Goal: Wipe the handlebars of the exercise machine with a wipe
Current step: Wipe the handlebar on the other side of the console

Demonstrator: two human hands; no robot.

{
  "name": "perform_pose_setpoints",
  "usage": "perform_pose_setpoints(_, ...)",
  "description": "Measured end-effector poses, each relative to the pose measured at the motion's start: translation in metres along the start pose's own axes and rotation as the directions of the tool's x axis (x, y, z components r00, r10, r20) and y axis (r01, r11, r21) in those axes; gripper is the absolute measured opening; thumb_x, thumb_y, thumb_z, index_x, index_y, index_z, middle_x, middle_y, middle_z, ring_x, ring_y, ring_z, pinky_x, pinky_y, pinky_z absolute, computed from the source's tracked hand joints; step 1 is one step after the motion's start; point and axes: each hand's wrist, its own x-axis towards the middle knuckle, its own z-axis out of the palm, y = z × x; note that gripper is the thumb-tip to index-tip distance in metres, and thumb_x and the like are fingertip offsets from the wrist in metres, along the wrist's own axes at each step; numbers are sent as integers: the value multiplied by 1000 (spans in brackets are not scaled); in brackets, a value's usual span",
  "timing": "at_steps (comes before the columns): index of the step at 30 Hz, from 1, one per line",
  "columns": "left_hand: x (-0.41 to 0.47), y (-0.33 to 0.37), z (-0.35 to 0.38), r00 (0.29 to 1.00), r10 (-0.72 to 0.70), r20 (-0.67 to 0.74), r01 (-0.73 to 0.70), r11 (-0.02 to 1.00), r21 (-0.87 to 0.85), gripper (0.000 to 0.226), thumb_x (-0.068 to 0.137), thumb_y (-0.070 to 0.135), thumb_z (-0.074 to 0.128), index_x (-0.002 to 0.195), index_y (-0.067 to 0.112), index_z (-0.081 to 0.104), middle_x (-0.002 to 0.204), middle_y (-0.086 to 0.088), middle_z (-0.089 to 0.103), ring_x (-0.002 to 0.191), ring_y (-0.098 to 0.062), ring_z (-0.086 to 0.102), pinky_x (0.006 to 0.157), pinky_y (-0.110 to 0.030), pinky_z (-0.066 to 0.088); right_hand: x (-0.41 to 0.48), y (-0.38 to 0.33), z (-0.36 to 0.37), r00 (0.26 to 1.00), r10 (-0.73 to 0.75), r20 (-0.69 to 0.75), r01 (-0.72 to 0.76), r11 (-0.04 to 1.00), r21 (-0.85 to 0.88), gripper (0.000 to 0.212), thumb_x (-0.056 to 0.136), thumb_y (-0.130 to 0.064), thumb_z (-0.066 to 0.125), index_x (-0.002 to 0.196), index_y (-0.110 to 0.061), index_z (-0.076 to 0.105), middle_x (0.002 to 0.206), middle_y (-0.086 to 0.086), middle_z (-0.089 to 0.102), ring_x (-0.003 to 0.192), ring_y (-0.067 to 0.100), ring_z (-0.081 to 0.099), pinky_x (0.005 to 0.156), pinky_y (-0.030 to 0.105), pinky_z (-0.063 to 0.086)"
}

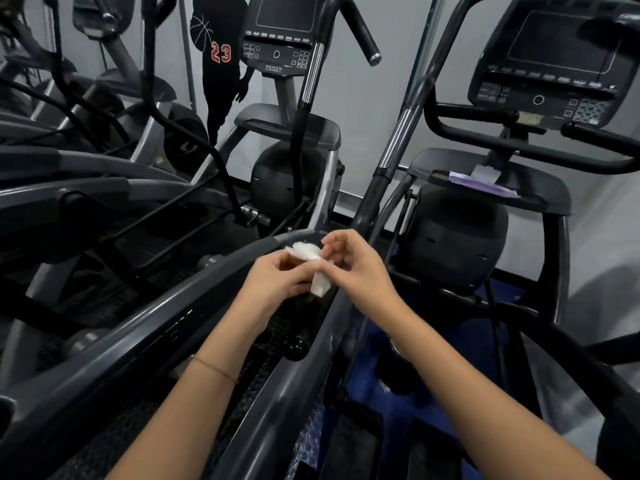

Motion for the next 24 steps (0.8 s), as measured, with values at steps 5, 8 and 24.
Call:
perform_pose_setpoints(5,6,-3,-15,897,351,-270,-228,888,399,13,81,14,67,75,24,66,74,8,68,72,-5,62,71,-14,47,24,25,-23,995,76,67,-36,886,-463,31,90,-1,52,116,-12,63,120,1,61,110,15,58,96,18,40)
perform_pose_setpoints(8,-1,-14,-11,906,422,-41,-272,652,707,14,85,25,61,72,20,60,70,4,65,69,-6,64,65,-22,52,26,41,-23,951,150,269,130,597,-791,49,89,6,40,129,-18,55,139,-4,48,130,12,39,101,20,32)
perform_pose_setpoints(24,-21,-52,-36,959,278,53,-230,657,718,12,80,1,69,78,12,74,76,8,68,76,2,63,71,-12,48,26,49,-30,952,131,276,156,571,-806,53,90,3,38,132,-28,52,138,-14,47,132,5,33,97,23,38)
